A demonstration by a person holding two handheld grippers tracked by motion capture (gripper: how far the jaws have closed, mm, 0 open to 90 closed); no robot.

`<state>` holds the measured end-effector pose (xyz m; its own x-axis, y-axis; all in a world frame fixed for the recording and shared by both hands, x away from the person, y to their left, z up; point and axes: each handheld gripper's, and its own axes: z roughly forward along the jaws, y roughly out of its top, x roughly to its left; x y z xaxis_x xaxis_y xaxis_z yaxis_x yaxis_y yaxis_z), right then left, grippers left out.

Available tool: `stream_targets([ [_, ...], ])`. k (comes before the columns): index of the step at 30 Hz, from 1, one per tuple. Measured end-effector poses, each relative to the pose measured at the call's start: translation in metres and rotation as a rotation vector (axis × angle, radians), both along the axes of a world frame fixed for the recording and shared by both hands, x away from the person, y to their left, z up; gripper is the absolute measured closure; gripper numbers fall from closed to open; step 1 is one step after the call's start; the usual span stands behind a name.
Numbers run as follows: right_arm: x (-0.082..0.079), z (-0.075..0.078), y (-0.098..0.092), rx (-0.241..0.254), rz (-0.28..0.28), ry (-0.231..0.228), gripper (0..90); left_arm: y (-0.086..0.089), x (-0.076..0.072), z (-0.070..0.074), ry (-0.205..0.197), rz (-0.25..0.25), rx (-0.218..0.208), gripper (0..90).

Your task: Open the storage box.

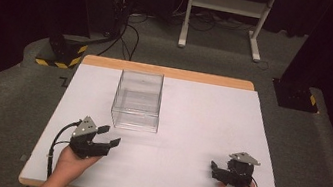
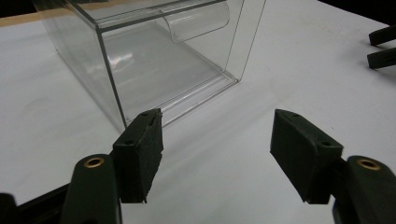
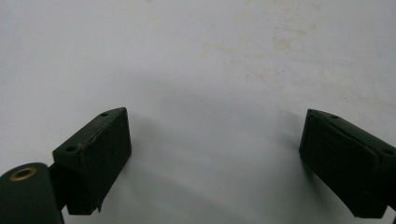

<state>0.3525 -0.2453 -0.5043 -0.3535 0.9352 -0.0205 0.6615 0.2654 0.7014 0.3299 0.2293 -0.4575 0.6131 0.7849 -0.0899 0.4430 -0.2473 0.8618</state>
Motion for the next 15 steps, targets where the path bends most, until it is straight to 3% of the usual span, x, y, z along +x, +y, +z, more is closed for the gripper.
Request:
stream_targets([
  [8, 0.0, 0.0, 0.0, 0.0, 0.0, 0.0, 9.1, -0.007, 0.014, 0.002, 0.019, 0.003, -0.01, 36.0],
  [15, 0.0, 0.0, 0.0, 0.0, 0.002, 0.0, 9.1, -0.01, 0.023, 0.002, 0.007, 0.002, -0.011, 35.7],
])
